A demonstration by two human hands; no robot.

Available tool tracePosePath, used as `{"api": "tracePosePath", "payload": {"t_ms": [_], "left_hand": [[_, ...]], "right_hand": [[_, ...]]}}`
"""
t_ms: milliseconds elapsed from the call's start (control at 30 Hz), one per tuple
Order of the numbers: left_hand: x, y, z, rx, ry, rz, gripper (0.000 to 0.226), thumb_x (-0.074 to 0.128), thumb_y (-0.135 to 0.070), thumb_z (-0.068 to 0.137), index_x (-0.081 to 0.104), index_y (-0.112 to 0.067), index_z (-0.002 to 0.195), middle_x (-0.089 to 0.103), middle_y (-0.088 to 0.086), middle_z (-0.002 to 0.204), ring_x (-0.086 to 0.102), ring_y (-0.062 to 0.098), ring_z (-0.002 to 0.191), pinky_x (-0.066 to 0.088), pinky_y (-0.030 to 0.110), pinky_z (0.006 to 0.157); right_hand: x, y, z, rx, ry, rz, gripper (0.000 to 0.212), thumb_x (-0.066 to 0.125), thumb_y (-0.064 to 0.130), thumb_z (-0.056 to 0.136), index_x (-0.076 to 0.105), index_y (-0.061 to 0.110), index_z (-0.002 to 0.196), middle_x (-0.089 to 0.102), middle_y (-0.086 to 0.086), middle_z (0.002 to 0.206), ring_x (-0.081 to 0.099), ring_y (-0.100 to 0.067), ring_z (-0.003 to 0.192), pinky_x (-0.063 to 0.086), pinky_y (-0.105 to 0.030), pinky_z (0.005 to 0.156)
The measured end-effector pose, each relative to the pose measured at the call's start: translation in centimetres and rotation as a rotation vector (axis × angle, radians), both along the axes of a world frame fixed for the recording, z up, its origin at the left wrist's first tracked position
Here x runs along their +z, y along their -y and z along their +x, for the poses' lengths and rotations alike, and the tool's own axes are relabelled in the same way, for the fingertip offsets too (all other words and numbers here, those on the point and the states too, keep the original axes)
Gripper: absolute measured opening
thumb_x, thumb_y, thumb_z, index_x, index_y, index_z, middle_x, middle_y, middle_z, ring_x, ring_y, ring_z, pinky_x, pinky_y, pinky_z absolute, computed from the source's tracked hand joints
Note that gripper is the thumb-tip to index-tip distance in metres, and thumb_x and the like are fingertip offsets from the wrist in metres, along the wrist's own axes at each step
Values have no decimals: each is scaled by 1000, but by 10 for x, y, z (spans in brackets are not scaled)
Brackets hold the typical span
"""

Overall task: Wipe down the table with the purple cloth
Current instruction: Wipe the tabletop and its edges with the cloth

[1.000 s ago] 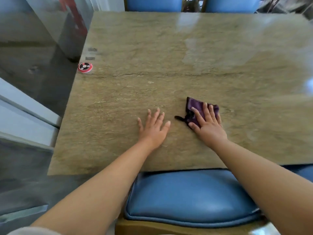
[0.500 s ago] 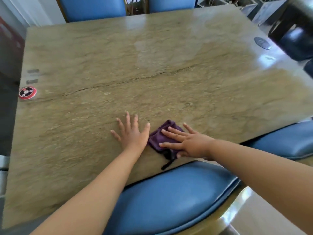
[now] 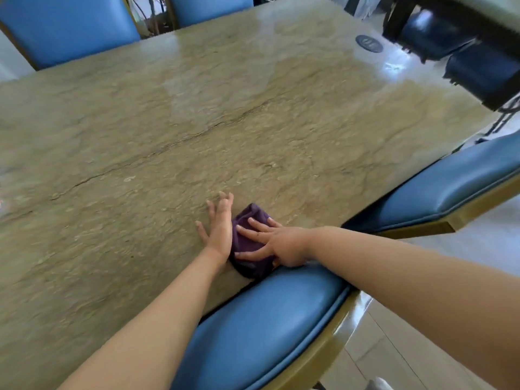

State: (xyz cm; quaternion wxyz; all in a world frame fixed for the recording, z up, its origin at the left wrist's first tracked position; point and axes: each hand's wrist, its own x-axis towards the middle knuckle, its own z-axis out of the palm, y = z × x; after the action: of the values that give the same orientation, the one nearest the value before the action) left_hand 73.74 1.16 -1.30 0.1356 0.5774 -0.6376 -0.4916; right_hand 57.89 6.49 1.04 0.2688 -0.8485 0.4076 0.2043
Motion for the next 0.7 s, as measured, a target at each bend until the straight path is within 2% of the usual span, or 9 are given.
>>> {"api": "tracePosePath", "payload": {"t_ms": [67, 167, 200, 333, 400, 467, 567, 633, 700], "left_hand": [[-2, -2, -4, -34, 56, -40, 58, 10, -56, 99, 18, -34, 152, 5, -13, 161, -8, 10, 148, -20, 50, 114], [2, -2, -12, -18, 31, 46, 53, 14, -67, 92, 16, -55, 143, -3, -21, 160, -14, 5, 147, -18, 54, 114], [3, -2, -15, -35, 82, 60, 51, 15, -65, 94, 13, -56, 144, -8, -22, 159, -18, 5, 146, -20, 53, 113], [1, -2, -23, -233, 540, -7, 60, 15, -61, 97, -10, -45, 149, -35, -16, 153, -36, 16, 140, -21, 56, 110], [-2, -8, -26, -285, 669, -92, 69, 15, -65, 94, -17, -40, 149, -42, -8, 150, -39, 23, 138, -22, 60, 107], [0, -16, -35, -331, 693, -183, 72, 17, -66, 93, -18, -38, 149, -45, -4, 148, -39, 27, 138, -21, 65, 104], [3, -25, -53, -490, 683, -278, 72, 23, -65, 93, -17, -40, 148, -46, -4, 148, -41, 24, 137, -20, 66, 107], [2, -23, -62, -581, 703, -226, 75, 24, -67, 92, -20, -41, 147, -47, -5, 147, -42, 23, 136, -21, 65, 107], [-1, -20, -65, -621, 725, -167, 78, 23, -69, 91, -26, -41, 145, -51, -6, 143, -46, 23, 133, -22, 66, 105]], "right_hand": [[3, 2, -10, 27, 28, 50, 80, 47, -1, 90, 16, 44, 148, -20, 0, 158, -21, -25, 144, -4, -49, 118], [13, 6, -37, 0, 42, 86, 87, 44, -16, 82, 29, 44, 144, -14, 4, 159, -18, -20, 145, -3, -46, 118], [15, 6, -46, -40, 53, 82, 90, 43, -19, 80, 33, 45, 143, -13, 6, 160, -19, -18, 145, -3, -46, 118], [14, -4, -94, -230, 64, 84, 91, 42, -21, 81, 38, 51, 136, -9, 11, 159, -20, -6, 139, 1, -47, 119], [11, -16, -112, -375, 98, 69, 91, 41, -24, 79, 47, 51, 130, 0, 15, 159, -13, 0, 137, 7, -43, 119], [9, -36, -121, -560, 181, -3, 81, 46, -23, 78, 60, 45, 120, 17, 16, 156, 0, 4, 137, 15, -36, 118], [-4, -76, -124, -751, 242, -153, 47, 59, -11, 78, 75, 28, 97, 48, 10, 142, 31, -4, 136, 27, -25, 110], [-1, -90, -122, -868, 178, -150, 32, 62, -1, 79, 77, 25, 92, 63, 5, 126, 53, -11, 117, 36, -19, 94], [17, -85, -120, -998, 78, -83, 22, 63, 7, 80, 75, 21, 92, 69, 0, 106, 59, -16, 97, 45, -25, 85]]}}
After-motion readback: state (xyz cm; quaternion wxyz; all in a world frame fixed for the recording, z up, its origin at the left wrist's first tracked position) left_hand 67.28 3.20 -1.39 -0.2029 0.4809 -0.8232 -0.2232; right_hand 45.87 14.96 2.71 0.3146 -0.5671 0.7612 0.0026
